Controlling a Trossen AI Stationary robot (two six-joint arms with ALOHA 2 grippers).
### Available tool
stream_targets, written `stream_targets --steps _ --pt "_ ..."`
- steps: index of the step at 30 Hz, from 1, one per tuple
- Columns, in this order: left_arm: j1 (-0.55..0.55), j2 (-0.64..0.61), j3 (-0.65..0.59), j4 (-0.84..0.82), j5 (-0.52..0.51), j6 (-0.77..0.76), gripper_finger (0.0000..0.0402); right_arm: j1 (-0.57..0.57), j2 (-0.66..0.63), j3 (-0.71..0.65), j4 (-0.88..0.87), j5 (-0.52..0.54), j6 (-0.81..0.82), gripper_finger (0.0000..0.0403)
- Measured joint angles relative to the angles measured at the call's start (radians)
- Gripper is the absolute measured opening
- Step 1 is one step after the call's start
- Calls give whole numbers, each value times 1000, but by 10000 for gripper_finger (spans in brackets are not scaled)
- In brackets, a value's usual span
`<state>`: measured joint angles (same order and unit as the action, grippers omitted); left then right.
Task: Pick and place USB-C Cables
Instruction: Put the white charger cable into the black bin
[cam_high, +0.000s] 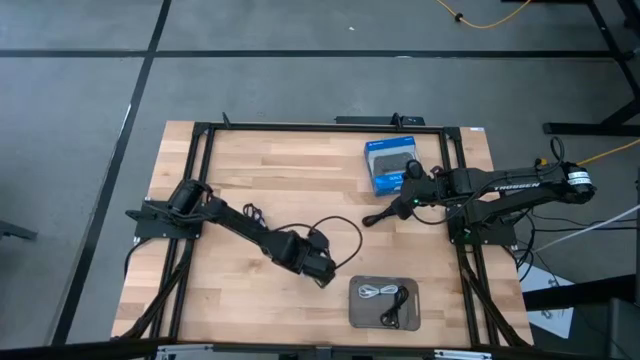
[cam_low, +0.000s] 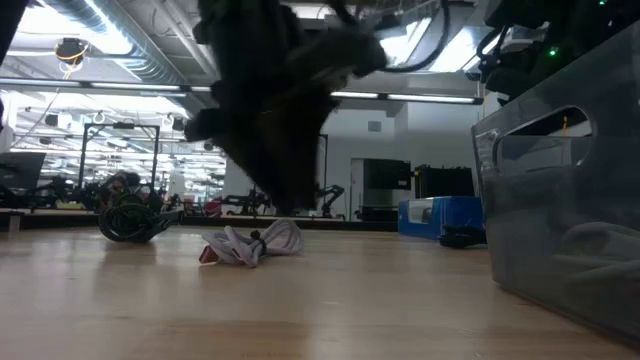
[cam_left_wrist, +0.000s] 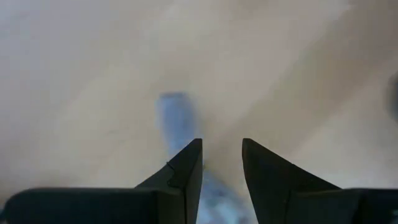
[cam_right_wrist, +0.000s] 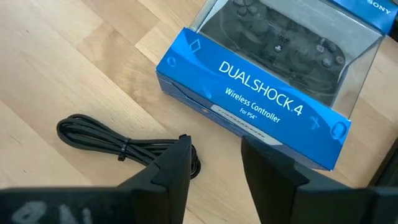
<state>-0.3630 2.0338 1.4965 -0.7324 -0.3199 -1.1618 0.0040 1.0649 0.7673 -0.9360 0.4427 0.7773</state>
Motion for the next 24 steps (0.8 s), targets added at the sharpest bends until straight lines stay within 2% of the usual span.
stream_targets --steps 5,24 --pt "0 0 8 -132 6 -64 107 0 0 0 0 0 0 145" --pt "4 38 11 -94 -18 -59 107 0 0 0 3 0 3 145"
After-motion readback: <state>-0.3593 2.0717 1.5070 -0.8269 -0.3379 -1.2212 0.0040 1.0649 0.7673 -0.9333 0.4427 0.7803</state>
